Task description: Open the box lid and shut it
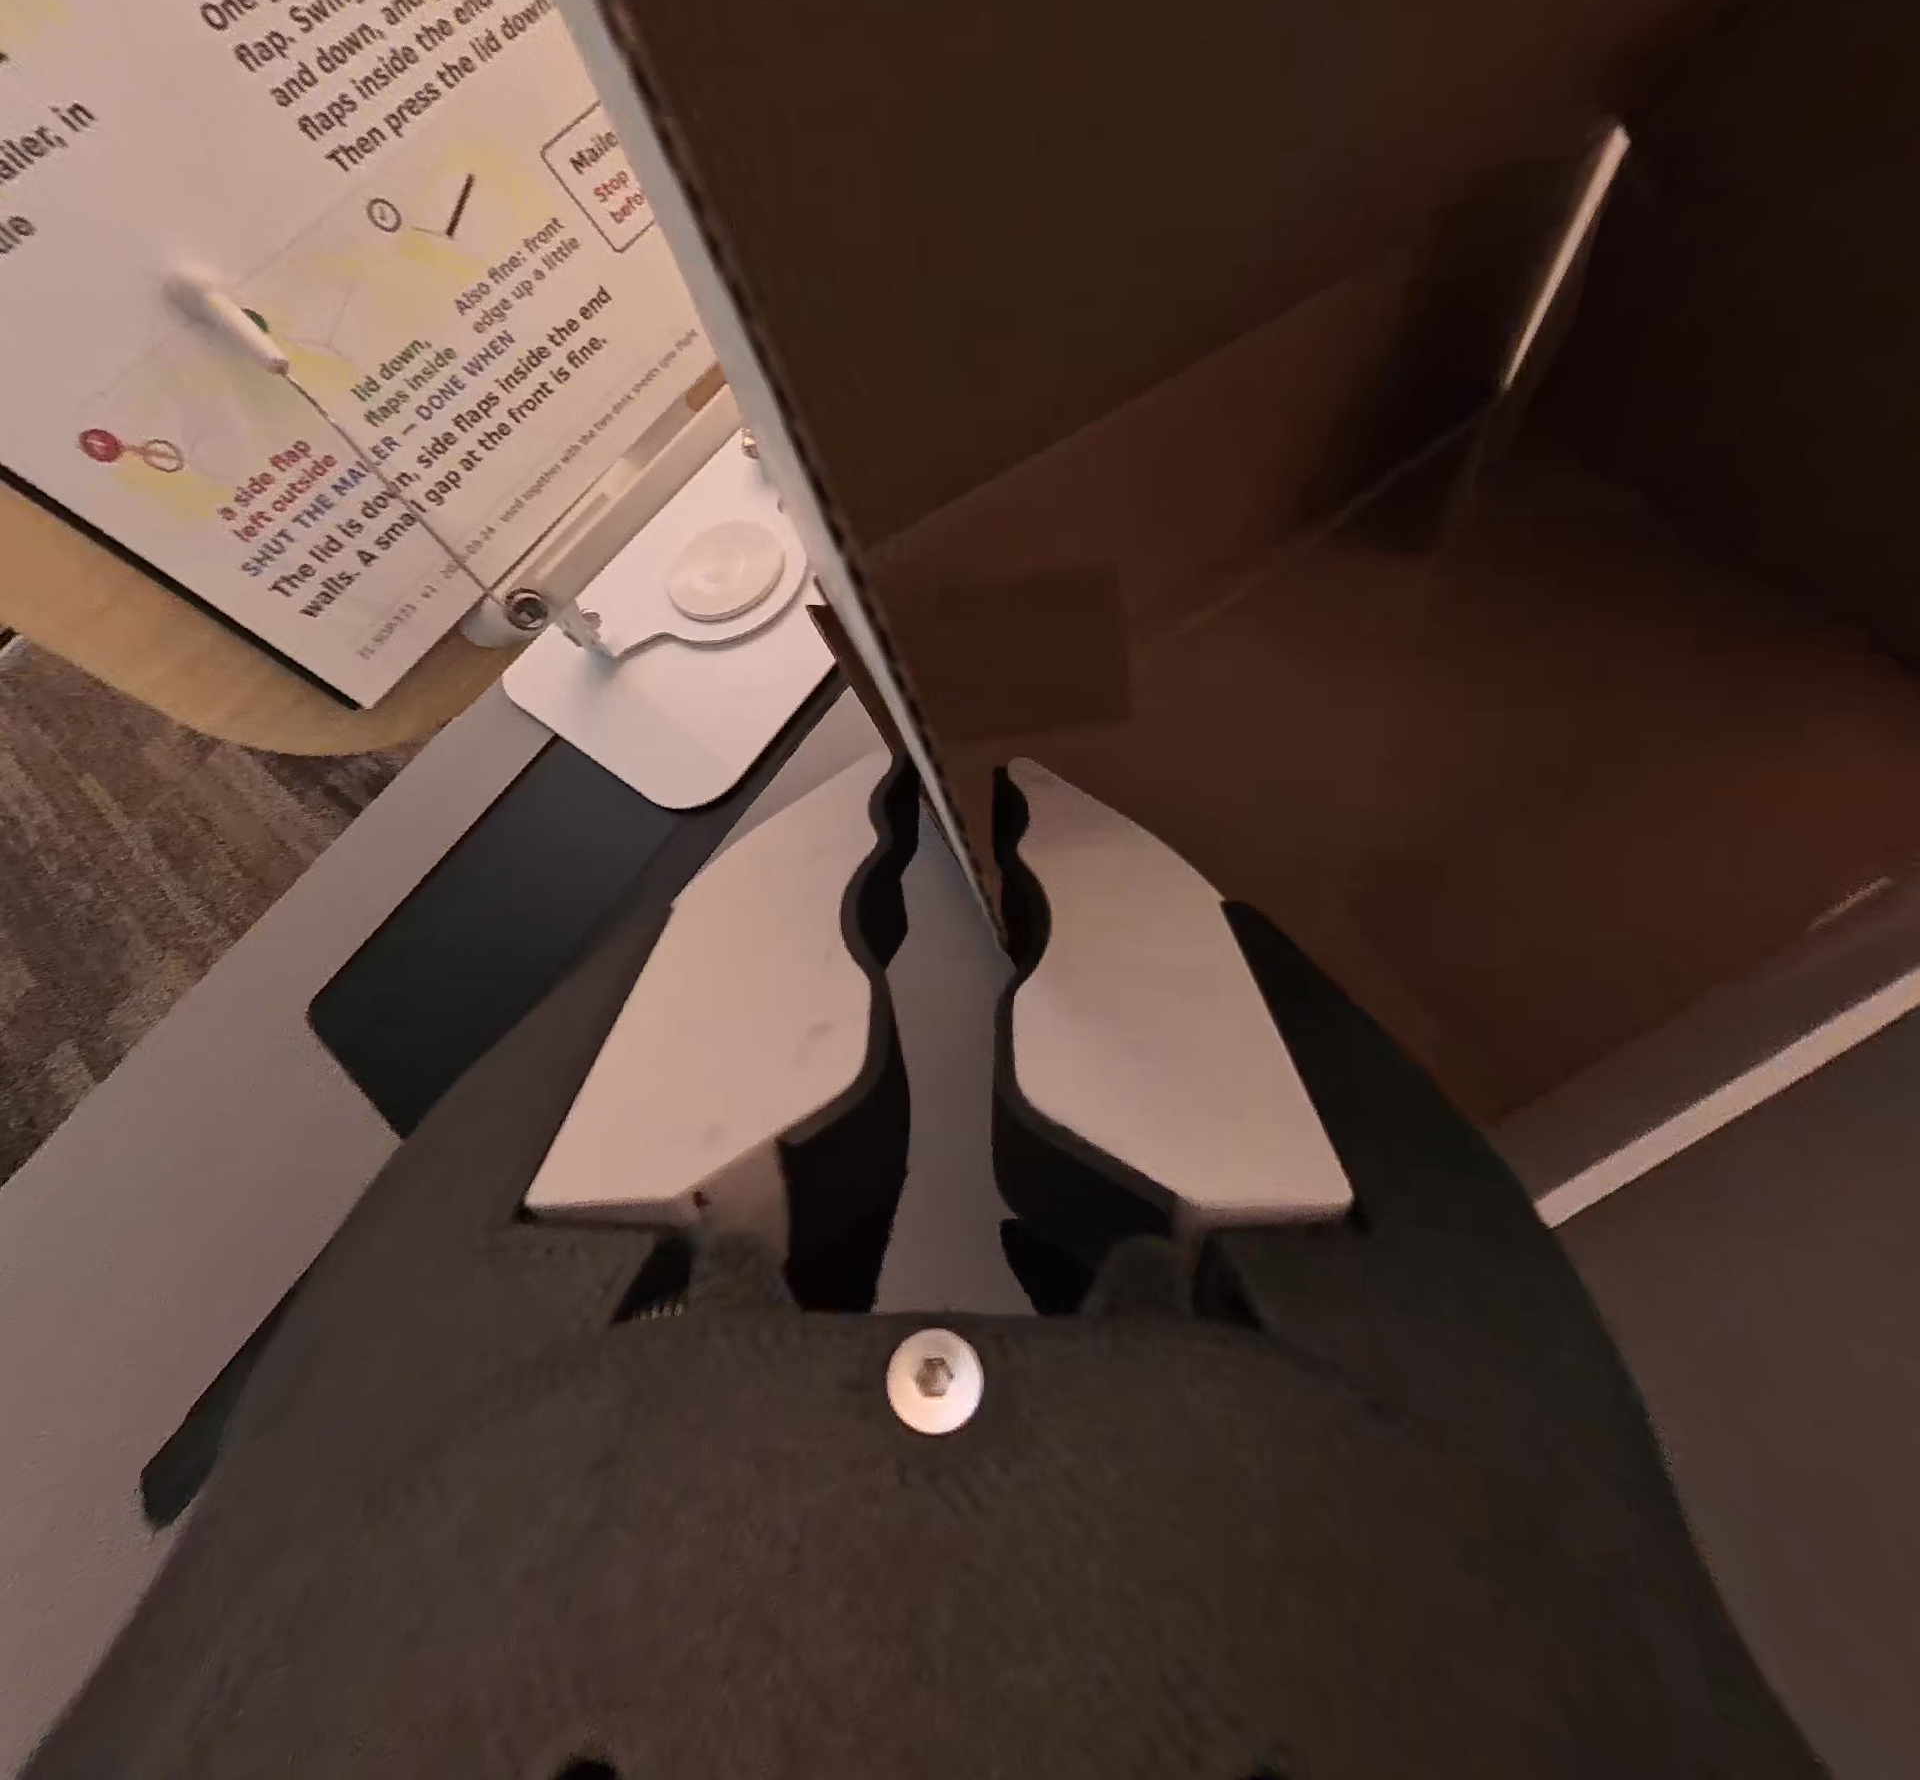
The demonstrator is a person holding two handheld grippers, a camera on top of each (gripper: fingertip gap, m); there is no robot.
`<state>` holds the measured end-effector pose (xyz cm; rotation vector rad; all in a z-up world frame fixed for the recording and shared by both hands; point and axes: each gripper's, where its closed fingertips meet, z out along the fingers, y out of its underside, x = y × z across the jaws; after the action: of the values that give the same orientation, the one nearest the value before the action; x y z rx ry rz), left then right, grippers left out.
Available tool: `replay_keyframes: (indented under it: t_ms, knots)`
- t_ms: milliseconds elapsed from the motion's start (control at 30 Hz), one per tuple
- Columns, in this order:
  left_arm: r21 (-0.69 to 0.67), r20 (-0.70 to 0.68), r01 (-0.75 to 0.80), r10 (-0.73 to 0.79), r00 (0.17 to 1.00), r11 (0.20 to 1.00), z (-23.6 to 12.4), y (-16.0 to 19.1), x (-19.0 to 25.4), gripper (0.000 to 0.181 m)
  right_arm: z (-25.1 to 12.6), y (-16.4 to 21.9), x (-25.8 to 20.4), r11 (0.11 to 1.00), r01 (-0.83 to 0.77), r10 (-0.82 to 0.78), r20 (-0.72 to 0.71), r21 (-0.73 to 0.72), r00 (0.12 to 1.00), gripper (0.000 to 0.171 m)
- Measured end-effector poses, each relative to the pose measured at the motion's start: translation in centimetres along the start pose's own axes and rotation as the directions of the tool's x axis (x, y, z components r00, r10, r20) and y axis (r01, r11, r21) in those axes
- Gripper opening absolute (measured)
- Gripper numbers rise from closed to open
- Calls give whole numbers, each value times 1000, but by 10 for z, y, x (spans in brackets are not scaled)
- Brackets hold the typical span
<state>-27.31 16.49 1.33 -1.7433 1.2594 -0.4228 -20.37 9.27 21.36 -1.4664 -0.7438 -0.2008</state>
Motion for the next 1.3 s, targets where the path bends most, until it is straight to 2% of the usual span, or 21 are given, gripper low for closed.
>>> replay_keyframes:
  t_ms: [33,100,167,233,300,367,533,567,633,733,800,967,1200,1300]
  knots:
    - [-5,10,6,-6,1000,1000,-2,-1,-1,12,-24,-4,8,998,16,-12,-77,57,997,45]
    - [-16,24,27,-26,999,1000,-7,-4,0,10,-78,-4,24,986,13,26,-228,168,973,45]
    - [-42,39,40,-39,999,998,-10,-4,2,10,-132,14,37,964,-35,131,-355,263,926,43]
    - [-67,73,48,-43,996,997,-15,-5,2,8,-169,46,39,945,-97,230,-420,314,878,45]
    - [-91,99,72,-63,993,993,-20,-6,4,7,-189,89,36,947,-138,269,-483,290,834,53]
    - [-114,130,100,-85,988,988,-26,-7,6,6,-191,134,23,949,-212,303,-487,234,819,65]
    - [-166,182,121,-90,979,979,-42,-8,13,5,-163,211,-5,918,-380,390,-412,111,823,66]
    - [-174,186,118,-84,979,978,-45,-8,15,5,-156,220,-8,919,-385,384,-407,82,829,65]
    - [-188,187,115,-80,979,975,-51,-8,17,5,-145,234,-13,929,-370,348,-399,23,848,48]
    - [-210,171,116,-80,982,971,-58,-6,22,5,-137,243,-17,933,-356,311,-385,-49,869,16]
    - [-233,161,118,-81,984,965,-61,-3,23,7,-141,243,-11,932,-354,296,-399,-79,868,10]
    - [-192,123,122,-100,987,974,-56,-6,21,10,-143,241,-1,880,-441,352,-383,-175,854,8]
    - [-119,90,151,-140,986,981,-38,-12,20,19,-136,242,13,782,-577,468,-390,-235,793,6]
    - [-174,74,181,-171,983,968,-26,0,22,37,-134,244,16,757,-599,484,-389,-263,783,5]
